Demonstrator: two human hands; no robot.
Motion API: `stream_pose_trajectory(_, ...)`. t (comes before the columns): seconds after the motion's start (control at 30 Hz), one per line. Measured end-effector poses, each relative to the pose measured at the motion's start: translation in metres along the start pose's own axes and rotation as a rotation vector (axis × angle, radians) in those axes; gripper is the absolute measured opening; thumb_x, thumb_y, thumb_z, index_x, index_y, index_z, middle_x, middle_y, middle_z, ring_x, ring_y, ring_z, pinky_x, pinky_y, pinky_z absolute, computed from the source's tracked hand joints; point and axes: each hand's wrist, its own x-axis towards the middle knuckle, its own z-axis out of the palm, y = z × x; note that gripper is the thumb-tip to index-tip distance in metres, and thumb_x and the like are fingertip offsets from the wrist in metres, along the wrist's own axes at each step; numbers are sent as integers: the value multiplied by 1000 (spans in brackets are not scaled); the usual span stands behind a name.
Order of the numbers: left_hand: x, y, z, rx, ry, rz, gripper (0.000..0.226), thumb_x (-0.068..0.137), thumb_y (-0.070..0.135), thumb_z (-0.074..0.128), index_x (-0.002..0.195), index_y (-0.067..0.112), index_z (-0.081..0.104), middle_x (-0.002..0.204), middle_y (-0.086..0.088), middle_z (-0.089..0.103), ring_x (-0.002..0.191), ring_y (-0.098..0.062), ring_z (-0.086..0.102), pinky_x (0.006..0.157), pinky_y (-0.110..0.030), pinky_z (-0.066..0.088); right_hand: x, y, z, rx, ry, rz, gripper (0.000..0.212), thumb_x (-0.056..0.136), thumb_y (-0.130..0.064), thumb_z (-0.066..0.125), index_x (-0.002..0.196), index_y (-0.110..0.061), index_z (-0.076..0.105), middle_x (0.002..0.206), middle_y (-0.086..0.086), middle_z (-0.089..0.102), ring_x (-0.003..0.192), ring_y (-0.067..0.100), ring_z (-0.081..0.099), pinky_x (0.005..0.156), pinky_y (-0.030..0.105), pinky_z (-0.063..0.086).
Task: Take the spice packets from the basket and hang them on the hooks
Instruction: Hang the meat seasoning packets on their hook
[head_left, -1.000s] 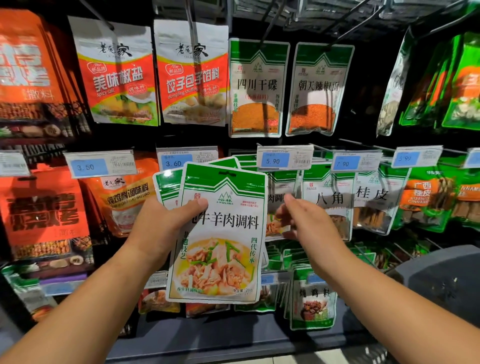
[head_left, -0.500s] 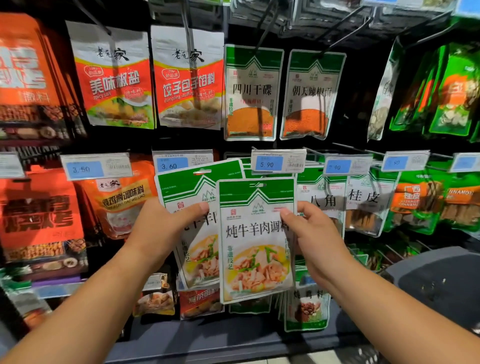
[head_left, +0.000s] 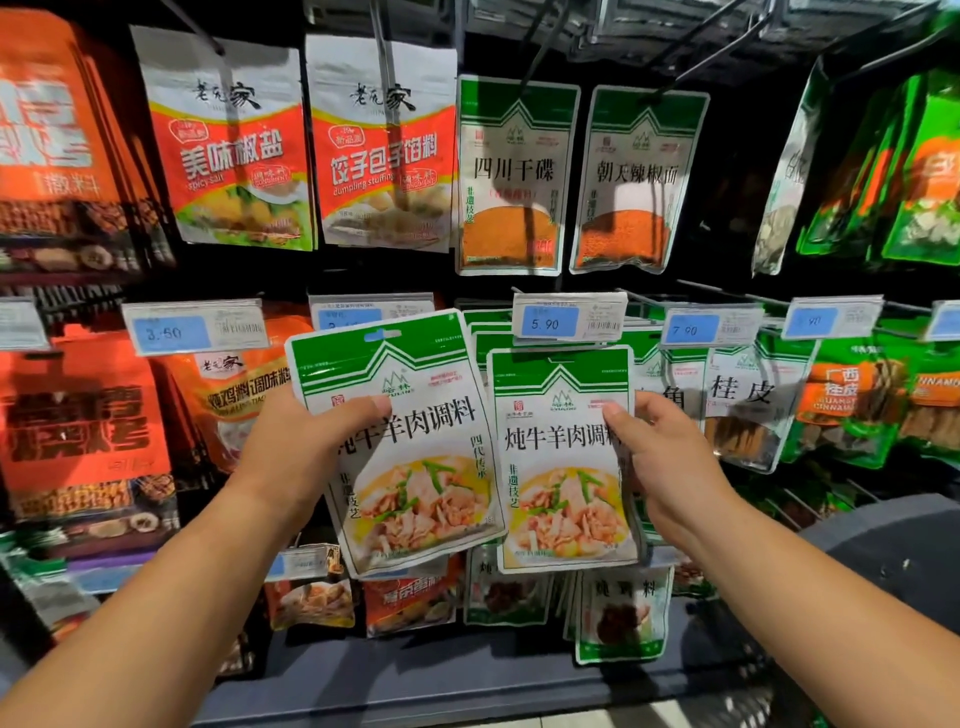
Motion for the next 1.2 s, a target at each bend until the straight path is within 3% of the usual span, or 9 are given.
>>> stream_pose_trajectory(0.1,0,-1,2,9,-35,11,26,73,24,74,99,23,74,97,8,79,88,-11,74,76,-29,56,7,0,8,8,-17,-21,45,100,-36,64,135,-8,55,106,-2,54,99,18,54,80,30,43)
stream_pose_trajectory(0.23,0,-3,4,15,-87,13,26,80,6,80,100,20,72,91,15,79,80,-2,73,64,-11,52,12,-4,15,49,8,7,17,102,-31,62,100,-14,61,105,0,56,92,16,50,80,32,40)
stream_pose_trajectory(0.4,1,-5,7,21,-113,9,33,72,21,72,105,19,72,102,6,79,91,-12,75,72,-18,54,13,-8,17,64,48,26,25,104,-24,60,83,-12,55,85,-2,52,83,17,47,73,30,38)
stream_pose_trajectory(0.53,0,-5,9,26,-129,-10,33,73,21,72,106,20,74,104,6,79,96,-13,75,81,-29,53,18,-3,20,57,70,52,22,103,-27,61,117,-9,63,116,-2,60,108,18,52,89,33,38)
stream_pose_trajectory(0.73,2,-9,10,29,-135,-22,25,74,20,73,98,26,78,106,4,80,98,-16,75,84,-34,53,23,-3,21,-30,123,-16,18,98,-38,64,87,-28,52,91,-8,50,98,20,45,79,36,39)
stream_pose_trajectory(0.83,3,-10,10,32,-130,-30,29,73,20,73,102,22,76,105,2,80,97,-18,75,85,-37,55,21,-6,25,-79,133,-28,29,100,-34,63,113,-8,64,129,13,64,121,34,58,96,43,46)
stream_pose_trajectory(0.9,3,-11,10,32,-128,-33,29,73,20,73,102,21,76,106,1,79,98,-20,75,89,-41,56,19,-9,29,-110,141,-55,39,101,-29,62,121,5,60,128,29,61,120,48,55,98,48,48)
stream_pose_trajectory(1.0,3,-11,9,27,-133,-38,29,73,20,73,102,22,76,106,2,79,98,-19,75,87,-38,55,20,-9,29,-112,122,-51,31,101,-28,61,105,3,61,87,13,57,83,37,57,76,35,41)
stream_pose_trajectory(1.2,3,-11,11,49,-154,-34,32,74,22,73,106,23,74,108,4,79,99,-16,75,87,-36,55,21,-8,27,-140,158,-48,36,97,-35,66,71,-18,47,93,1,54,88,19,50,70,34,34)
